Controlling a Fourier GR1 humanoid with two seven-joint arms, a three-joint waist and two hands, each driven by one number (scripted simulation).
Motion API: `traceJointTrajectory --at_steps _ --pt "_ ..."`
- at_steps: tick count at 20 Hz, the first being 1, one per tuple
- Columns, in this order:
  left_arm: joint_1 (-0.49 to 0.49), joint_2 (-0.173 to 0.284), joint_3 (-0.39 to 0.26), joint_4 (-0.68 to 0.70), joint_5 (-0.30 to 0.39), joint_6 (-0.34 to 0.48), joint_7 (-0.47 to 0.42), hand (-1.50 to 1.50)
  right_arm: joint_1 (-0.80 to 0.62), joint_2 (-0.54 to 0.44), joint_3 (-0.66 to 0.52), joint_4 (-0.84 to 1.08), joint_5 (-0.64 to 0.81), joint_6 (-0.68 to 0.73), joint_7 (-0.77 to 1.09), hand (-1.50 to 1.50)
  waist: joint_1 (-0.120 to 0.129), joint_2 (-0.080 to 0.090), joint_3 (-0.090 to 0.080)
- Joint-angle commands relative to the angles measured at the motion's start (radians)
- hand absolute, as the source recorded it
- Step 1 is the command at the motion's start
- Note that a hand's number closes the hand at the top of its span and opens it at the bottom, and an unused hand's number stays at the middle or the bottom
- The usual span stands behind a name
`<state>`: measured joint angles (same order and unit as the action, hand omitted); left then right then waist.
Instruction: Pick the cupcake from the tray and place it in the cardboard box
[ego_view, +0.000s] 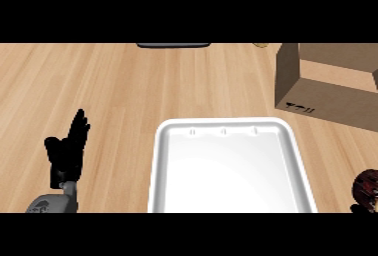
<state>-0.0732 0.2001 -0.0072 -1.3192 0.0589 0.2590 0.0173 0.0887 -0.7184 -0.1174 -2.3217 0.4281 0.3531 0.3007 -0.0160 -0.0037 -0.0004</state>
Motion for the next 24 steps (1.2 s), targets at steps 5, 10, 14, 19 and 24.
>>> traceJointTrajectory --at_steps 5,10,14,19,24 --pt "0.014 0.010 0.011 -0.066 -0.002 -0.019 0.039 0.00 -0.159 -0.066 -0.296 0.147 -0.143 0.097 -0.039 1.50 0.017 0.002 0.000" --pt "-0.011 -0.028 -0.001 -0.042 -0.012 -0.016 0.033 0.00 -0.292 -0.065 -0.264 0.462 -0.079 0.042 -0.195 1.50 0.027 0.006 0.001" --pt "-0.029 -0.010 0.031 0.025 -0.012 -0.041 -0.005 0.00 -0.410 -0.013 -0.144 0.609 0.017 -0.028 -0.214 1.50 0.028 0.007 0.000" --pt "-0.070 -0.025 0.032 0.057 -0.005 -0.053 -0.010 0.00 -0.558 -0.036 -0.144 0.977 0.046 -0.085 -0.427 1.50 0.039 0.013 0.001" --pt "-0.051 -0.052 0.020 0.087 -0.025 -0.042 -0.056 0.00 -0.724 0.020 -0.071 1.267 0.153 -0.202 -0.531 1.50 0.055 0.017 0.001"
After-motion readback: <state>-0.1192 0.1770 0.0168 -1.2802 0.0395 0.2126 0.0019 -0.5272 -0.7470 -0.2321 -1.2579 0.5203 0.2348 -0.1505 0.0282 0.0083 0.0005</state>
